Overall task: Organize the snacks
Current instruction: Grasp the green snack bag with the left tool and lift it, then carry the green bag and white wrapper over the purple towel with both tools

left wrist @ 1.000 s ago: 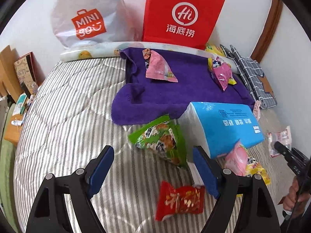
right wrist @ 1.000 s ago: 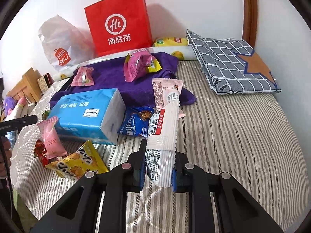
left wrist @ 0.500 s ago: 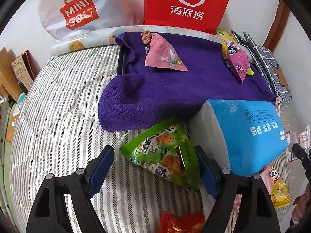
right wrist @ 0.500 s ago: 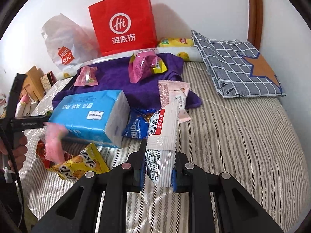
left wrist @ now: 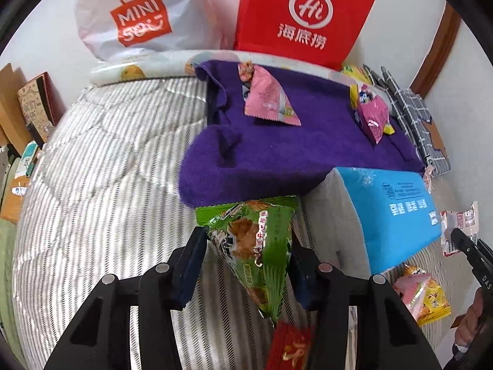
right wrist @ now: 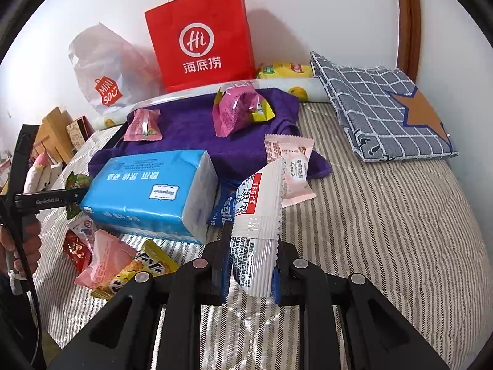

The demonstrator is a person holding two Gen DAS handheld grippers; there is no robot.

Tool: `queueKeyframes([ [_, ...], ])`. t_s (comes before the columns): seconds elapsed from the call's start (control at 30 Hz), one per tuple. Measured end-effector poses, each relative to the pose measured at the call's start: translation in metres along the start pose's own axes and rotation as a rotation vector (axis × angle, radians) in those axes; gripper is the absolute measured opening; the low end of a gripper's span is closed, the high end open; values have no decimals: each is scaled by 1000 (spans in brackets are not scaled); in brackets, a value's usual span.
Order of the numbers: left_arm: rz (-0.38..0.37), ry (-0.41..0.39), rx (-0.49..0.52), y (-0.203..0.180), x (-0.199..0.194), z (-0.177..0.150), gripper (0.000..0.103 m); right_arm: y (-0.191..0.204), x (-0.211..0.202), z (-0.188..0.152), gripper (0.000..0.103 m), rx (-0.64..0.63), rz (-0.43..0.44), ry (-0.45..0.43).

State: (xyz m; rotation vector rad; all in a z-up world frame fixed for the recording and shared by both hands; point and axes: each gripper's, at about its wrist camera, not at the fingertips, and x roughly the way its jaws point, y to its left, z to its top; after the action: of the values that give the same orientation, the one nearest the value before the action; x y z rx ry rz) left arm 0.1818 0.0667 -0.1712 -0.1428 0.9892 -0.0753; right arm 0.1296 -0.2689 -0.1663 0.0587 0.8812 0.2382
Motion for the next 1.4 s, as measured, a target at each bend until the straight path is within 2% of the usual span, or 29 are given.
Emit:
queueKeyframes([
  [0.43, -47, -89, 1, -2, -56, -25, 47, 21, -42, 8, 20, 18, 25, -72],
  [0.63, -59, -121, 4, -10, -79, -34, 47, 35, -62, 12, 20, -2, 23, -112],
  [0.87, -79, -162, 16, -28, -103, -45, 47, 47, -69, 9, 20, -48, 14, -116],
  [1.2, -105, -211, 16, -49, -129, -53, 47, 53, -99, 9, 20, -32, 50, -173],
  [1.4, -104, -234, 23, -57, -135, -49, 47, 54, -103, 14, 20, -36, 56, -193],
])
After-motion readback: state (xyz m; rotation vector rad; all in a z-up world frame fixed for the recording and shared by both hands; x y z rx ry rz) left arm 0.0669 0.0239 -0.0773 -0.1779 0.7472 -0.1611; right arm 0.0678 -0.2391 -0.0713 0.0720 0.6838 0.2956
